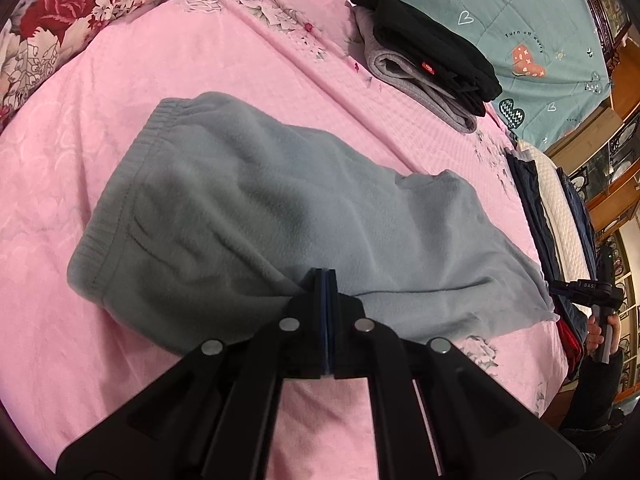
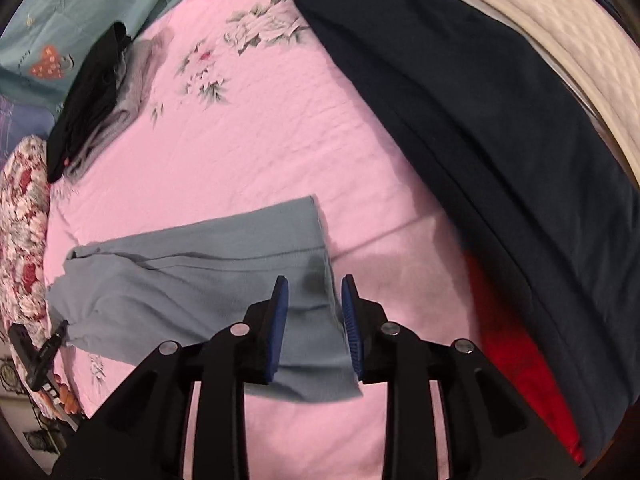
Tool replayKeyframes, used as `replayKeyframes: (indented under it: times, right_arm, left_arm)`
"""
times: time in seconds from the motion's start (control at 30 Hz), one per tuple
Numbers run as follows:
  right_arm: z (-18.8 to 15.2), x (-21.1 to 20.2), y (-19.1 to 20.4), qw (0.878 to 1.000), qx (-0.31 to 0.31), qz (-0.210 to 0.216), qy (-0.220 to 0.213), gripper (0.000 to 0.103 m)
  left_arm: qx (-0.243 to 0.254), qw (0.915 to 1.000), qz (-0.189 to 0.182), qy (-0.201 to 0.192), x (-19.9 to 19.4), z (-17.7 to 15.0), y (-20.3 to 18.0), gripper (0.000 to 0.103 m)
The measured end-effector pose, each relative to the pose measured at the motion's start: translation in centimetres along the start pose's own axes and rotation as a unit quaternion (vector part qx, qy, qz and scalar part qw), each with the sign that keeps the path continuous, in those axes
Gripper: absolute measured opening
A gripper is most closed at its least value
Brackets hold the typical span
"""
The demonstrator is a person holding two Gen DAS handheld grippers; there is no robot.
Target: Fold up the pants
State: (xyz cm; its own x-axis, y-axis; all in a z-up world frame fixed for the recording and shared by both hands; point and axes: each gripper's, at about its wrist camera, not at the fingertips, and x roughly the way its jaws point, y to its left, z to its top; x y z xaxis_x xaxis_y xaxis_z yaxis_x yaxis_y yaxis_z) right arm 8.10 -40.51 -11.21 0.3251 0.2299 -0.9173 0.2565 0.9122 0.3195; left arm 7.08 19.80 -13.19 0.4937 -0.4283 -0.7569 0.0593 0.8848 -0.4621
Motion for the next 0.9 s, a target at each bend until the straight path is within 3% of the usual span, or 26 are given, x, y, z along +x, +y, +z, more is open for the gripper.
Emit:
replayKeyframes:
  times: [0.27, 0.33, 0.53, 0.77, 0.83, 0.87, 0.9]
  right_arm:
    - [1.0, 2.1, 0.3, 0.999, -0.021, 0.005, 0.035, 0.027]
    - [1.0, 1.8, 0.6, 0.999, -0.033, -0.005, 0.014, 0.002]
    - [3.0, 0.5, 0.8, 0.998, -0.025, -0.032, -0.037, 0.002]
    - [4.4, 3.4, 0.5, 0.998, -0.019, -0.055, -0.003, 0.002]
    - [4.6, 3.0, 0.5, 0.996, -0.018, -0.088, -0.002, 0.005]
    - [4.7, 2.4, 0.7, 0.992, -0.020, -0.122, -0.013, 0.009]
    - [4.6, 1.3, 1.4, 0.986, -0.029, -0.158, -0.034, 0.011]
  left_arm:
    - [-0.001, 1.0000, 0.000, 0.005, 0.1, 0.2, 0.1, 0.003]
    - [-0.002, 1.0000, -0.001, 0.004, 0.1, 0.2, 0.1, 0.003]
    - [-0.008, 1.0000, -0.002, 0.004, 0.2, 0.2, 0.2, 0.003]
    - [-0.008, 1.0000, 0.005, 0.004, -0.1, 0.3, -0.1, 0.003]
    - [0.014, 0.9996, 0.025, -0.001, -0.5, 0.2, -1.1, 0.003]
    - [0.022, 0.9993, 0.029, -0.003, -0.8, 0.1, -1.7, 0.006]
    - [0.027, 0.9993, 0.025, -0.006, -1.0, 0.0, -2.3, 0.015]
